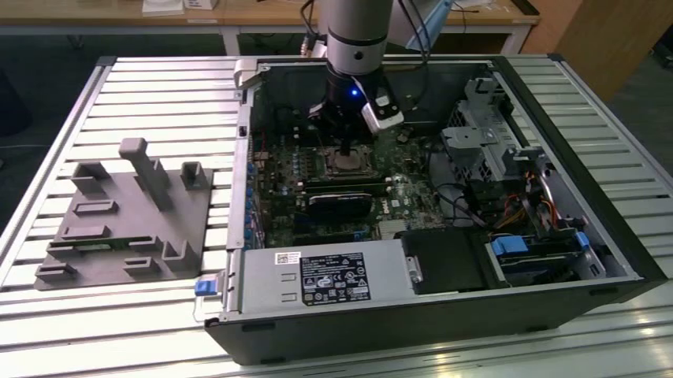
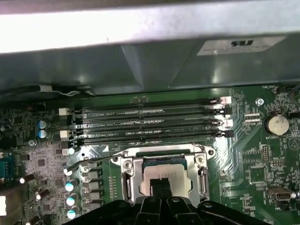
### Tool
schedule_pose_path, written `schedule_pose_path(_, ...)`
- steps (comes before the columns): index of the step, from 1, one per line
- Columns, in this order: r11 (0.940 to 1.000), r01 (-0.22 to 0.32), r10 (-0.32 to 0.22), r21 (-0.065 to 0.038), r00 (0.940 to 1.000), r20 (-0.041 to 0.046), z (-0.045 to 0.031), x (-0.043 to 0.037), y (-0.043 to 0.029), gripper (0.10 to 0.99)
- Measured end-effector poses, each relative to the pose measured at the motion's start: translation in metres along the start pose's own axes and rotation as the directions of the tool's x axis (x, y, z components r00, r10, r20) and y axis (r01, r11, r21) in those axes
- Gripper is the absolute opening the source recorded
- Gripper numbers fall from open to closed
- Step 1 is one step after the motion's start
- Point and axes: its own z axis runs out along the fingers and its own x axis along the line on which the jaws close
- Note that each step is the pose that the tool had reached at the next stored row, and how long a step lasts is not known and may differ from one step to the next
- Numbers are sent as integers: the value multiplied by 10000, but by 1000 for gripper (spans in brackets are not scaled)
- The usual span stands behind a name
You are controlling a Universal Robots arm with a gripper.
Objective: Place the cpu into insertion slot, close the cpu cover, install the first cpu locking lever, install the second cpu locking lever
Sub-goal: 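Close the cpu cover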
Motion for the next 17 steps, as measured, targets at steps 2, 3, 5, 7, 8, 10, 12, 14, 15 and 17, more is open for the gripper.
schedule_pose_path(2, 10000, -18, 18, -10, 10000, -1, 5, -2, -19, 106)
schedule_pose_path(3, 10000, -34, 34, -16, 10000, -1, 8, -4, -30, 106)
schedule_pose_path(5, 10000, -63, 63, -29, 10000, -2, 12, -7, -50, 106)
schedule_pose_path(7, 9999, -82, 82, -87, 10000, -8, 16, -10, -65, 106)
schedule_pose_path(8, 9998, -86, 86, -158, 10000, -14, 16, -10, -70, 106)
schedule_pose_path(10, 9993, -91, 90, -359, 10000, -33, 17, -11, -81, 106)
schedule_pose_path(12, 9984, -94, 91, -556, 9999, -52, 17, -13, -95, 106)
schedule_pose_path(14, 9979, -98, 95, -644, 9999, -61, 17, -16, -116, 106)
schedule_pose_path(15, 9978, -100, 96, -662, 9999, -62, 17, -19, -128, 106)
schedule_pose_path(17, 9977, -101, 97, -675, 9999, -64, 16, -25, -152, 106)
